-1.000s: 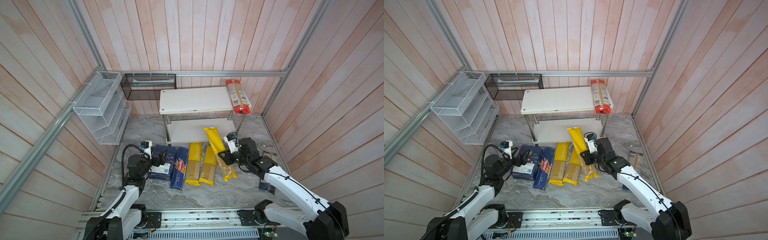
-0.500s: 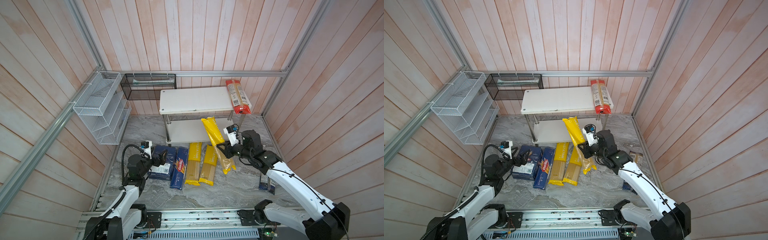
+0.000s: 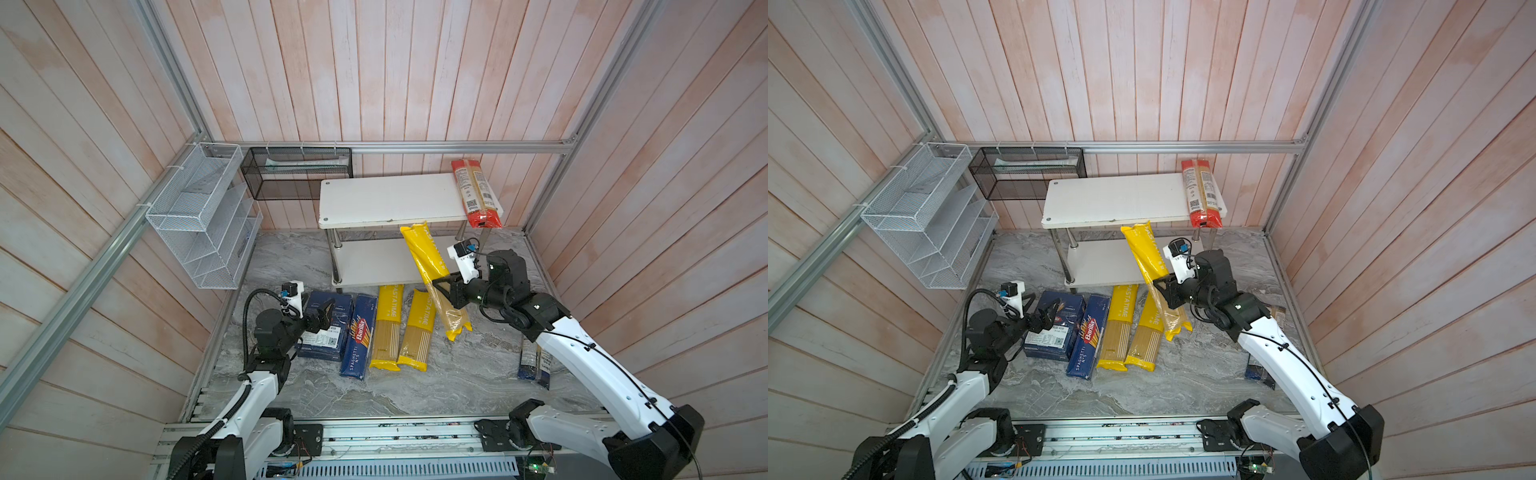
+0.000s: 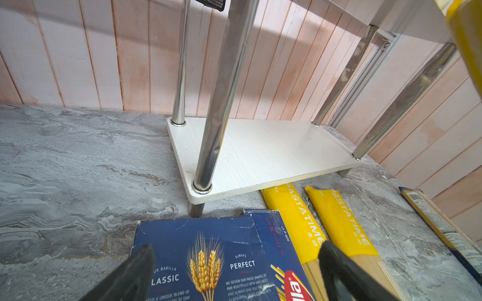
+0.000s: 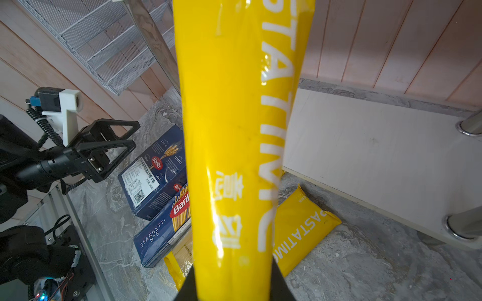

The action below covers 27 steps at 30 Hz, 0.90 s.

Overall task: Arrange pasta packages on shelves
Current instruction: Place the pasta bag on the shelf.

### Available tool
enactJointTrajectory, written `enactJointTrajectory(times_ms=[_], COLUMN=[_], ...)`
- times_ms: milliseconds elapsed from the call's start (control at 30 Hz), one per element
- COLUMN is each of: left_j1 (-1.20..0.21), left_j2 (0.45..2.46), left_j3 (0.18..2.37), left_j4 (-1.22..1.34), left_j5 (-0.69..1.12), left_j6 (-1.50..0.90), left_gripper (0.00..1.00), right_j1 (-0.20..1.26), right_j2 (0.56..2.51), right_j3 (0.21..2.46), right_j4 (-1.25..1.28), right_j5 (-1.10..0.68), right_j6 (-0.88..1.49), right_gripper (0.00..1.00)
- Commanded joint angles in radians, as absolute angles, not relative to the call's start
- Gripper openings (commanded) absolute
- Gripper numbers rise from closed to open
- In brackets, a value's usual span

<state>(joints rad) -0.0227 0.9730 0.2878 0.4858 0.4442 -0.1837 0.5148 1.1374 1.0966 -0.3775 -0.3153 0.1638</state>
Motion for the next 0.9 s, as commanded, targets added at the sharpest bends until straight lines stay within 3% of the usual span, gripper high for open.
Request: enactJointTrajectory(times_ms=[0, 400, 867], left_j1=[-0.027, -0.026, -0.026], left_j2=[0.974, 0.975, 0.976], left_j3=[0.298, 0.298, 0.299], left_j4=[0.49, 0.489, 0.488], left_j5=[0.446, 0.442, 0.438], left_j6=[-0.172, -0.174, -0.175], left_gripper=[1.0, 1.0, 1.0], right_j1=[0.519, 0.52, 0.518], right_j2=[1.142, 1.195, 1.318], right_j3=[1.196, 1.34, 1.579], right_j4=[-0.29, -0.285, -0.313], right_j5=[-0.29, -0.284, -0.124], right_j6=[0.164, 0.176, 0.225], right_gripper=[0.0, 0.0, 0.0])
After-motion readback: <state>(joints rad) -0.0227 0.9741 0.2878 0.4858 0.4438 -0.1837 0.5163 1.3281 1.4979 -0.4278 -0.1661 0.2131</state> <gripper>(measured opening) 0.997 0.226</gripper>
